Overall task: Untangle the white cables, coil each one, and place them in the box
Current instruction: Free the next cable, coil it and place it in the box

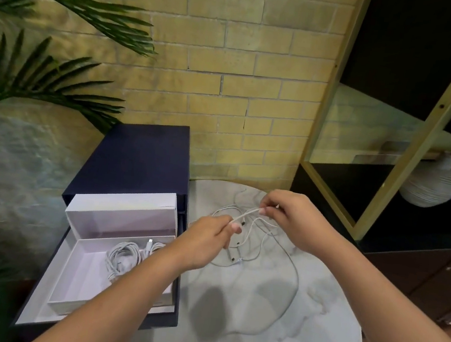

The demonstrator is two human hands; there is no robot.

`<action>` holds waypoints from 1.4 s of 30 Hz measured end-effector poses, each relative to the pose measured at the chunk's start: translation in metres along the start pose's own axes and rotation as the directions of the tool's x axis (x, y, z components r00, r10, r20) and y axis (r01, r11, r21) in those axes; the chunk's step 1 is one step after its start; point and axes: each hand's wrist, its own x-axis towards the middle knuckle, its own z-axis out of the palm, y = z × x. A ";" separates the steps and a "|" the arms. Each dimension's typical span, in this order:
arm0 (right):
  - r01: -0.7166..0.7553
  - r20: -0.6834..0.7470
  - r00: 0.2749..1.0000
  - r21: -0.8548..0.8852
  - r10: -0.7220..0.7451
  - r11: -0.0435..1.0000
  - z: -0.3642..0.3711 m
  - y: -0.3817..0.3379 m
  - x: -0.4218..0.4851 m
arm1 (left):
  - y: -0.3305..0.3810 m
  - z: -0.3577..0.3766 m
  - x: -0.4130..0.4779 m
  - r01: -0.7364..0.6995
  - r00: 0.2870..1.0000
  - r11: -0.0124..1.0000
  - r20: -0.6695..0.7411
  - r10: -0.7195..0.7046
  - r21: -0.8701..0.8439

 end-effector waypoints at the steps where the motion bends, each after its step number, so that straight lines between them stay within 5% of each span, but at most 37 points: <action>1: -0.003 -0.003 1.000 0.002 0.003 1.000 0.000 -0.001 0.001 | 0.000 0.000 0.000 0.001 1.000 0.999 -0.025 -0.002 -0.043; 10: -0.122 -0.045 0.990 0.195 0.133 0.973 0.000 -0.003 0.002 | 0.019 -0.003 -0.008 -0.071 0.983 0.925 -0.182 0.003 -0.373; 15: -0.159 0.011 0.986 0.355 0.166 0.921 0.014 -0.005 0.004 | 0.040 -0.003 -0.006 -0.118 0.983 0.794 -0.181 0.010 -0.596; 24: -0.266 0.135 0.962 0.299 0.236 0.916 0.073 0.009 -0.026 | 0.042 -0.015 0.008 -0.137 0.986 0.613 -0.164 0.013 -0.778; 31: -0.188 0.283 0.946 0.084 0.158 0.979 0.075 -0.018 -0.031 | 0.025 0.000 0.022 -0.102 0.974 0.861 -0.228 -0.016 -0.498; 35: -0.116 0.297 0.949 0.014 0.106 0.993 0.050 -0.017 -0.025 | 0.012 0.004 0.019 -0.084 0.987 0.976 -0.151 0.053 -0.202; 39: -0.111 0.279 0.954 -0.026 0.114 0.993 0.029 -0.012 -0.018 | 0.003 0.004 0.015 -0.121 0.990 0.968 -0.038 0.133 0.222; 42: -0.162 0.183 0.968 -0.055 0.169 0.985 0.018 0.001 -0.013 | -0.004 -0.002 0.012 -0.080 0.997 0.969 0.024 0.076 0.235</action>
